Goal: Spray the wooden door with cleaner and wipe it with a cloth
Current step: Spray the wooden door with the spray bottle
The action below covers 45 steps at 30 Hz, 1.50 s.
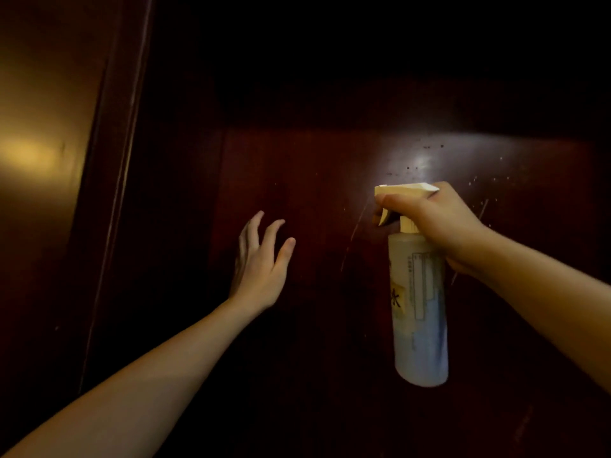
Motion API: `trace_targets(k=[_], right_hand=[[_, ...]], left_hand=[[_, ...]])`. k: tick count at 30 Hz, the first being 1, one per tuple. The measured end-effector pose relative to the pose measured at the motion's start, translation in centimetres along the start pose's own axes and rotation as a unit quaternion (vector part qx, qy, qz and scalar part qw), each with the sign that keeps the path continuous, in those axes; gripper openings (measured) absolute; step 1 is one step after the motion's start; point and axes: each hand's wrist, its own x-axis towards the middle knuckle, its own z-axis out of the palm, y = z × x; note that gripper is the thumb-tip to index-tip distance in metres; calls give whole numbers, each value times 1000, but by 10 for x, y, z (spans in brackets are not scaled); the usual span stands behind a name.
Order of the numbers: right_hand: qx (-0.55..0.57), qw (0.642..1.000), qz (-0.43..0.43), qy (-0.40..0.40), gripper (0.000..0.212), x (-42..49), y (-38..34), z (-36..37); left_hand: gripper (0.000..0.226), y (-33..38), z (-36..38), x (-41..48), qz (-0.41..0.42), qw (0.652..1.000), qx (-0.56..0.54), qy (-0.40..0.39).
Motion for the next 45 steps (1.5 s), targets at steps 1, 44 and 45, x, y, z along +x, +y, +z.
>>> trace_targets(k=[1,44,45], right_hand=[[-14,1000,-3,-7,26,14,-4,1],[-304,953,12,-5,13,83,-12,-141],[-304,953,14,-2,13,81,-7,-147]], left_hand=[[55,-1,3,14,11,1000,-7,7],[62,94,134,91,270,945,160,95],[60,105,143,92,271,946,153,93]])
